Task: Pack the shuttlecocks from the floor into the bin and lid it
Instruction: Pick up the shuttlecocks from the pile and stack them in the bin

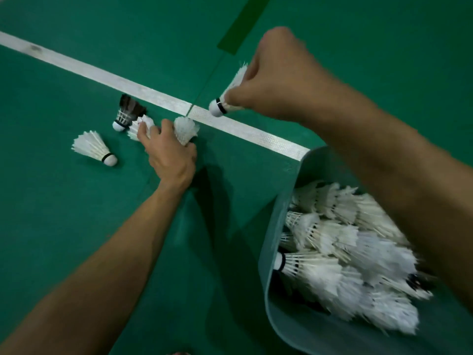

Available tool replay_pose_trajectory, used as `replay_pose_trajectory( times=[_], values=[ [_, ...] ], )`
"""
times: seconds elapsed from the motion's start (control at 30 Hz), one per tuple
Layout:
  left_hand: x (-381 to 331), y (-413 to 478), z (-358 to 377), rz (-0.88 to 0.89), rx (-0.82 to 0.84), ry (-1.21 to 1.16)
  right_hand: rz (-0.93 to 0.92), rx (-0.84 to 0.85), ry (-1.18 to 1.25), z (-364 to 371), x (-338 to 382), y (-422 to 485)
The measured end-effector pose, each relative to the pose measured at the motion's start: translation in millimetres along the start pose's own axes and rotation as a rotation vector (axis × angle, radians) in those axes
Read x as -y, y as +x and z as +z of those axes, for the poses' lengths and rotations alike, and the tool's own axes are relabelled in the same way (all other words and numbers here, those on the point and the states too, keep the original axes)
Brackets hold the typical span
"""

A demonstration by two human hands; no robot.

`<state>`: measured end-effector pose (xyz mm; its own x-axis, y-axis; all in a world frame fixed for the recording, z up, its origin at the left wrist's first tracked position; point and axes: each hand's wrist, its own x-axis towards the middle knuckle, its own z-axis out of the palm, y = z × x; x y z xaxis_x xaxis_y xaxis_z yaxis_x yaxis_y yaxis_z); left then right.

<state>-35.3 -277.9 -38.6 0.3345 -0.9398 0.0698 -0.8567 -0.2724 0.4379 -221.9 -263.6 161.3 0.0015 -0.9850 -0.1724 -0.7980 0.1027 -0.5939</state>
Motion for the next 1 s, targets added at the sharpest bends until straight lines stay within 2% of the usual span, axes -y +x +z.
replay_pose_trajectory(
  times=[0.17, 0.23, 0.3, 0.43, 0.5, 0.53, 0.63, 0.73, 0.77, 0.83, 0.93, 1.0],
  values=[
    [-17, -47, -19, 0.081, -0.044, -0.072, 0.061, -0.225, 0.248, -52, -30, -43],
    [-24, -73, -27, 0.133, -0.068, -0.008, 0.095, -0.338, 0.317, -67, -43, -66],
    [-27, -79, -32, 0.143, -0.072, 0.094, 0.147, -0.382, 0.373, -79, -51, -91],
    [-17, -42, -36, -0.038, 0.154, 0.127, 0.221, -0.382, 0.478, -93, -74, -136],
    [-8, -33, -36, 0.009, 0.292, 0.182, 0.253, -0.342, 0.554, -88, -90, -160],
    [-4, -33, -34, 0.046, 0.303, 0.205, 0.281, -0.331, 0.599, -84, -97, -171],
    [-1, -46, -29, 0.023, 0.169, 0.207, 0.381, -0.337, 0.732, -69, -113, -198],
    [-5, -54, -33, 0.094, 0.02, 0.384, 0.448, -0.31, 0.739, -52, -127, -217],
    [-7, -49, -33, 0.126, 0.028, 0.411, 0.456, -0.304, 0.726, -47, -130, -221],
    [-7, -33, -33, 0.11, 0.183, 0.444, 0.472, -0.29, 0.713, -42, -135, -227],
    [-8, -14, -44, 0.061, 0.483, 0.287, 0.494, -0.242, 0.734, -35, -138, -225],
    [-11, -24, -54, 0.046, 0.522, 0.201, 0.499, -0.225, 0.762, -29, -137, -220]
  ],
)
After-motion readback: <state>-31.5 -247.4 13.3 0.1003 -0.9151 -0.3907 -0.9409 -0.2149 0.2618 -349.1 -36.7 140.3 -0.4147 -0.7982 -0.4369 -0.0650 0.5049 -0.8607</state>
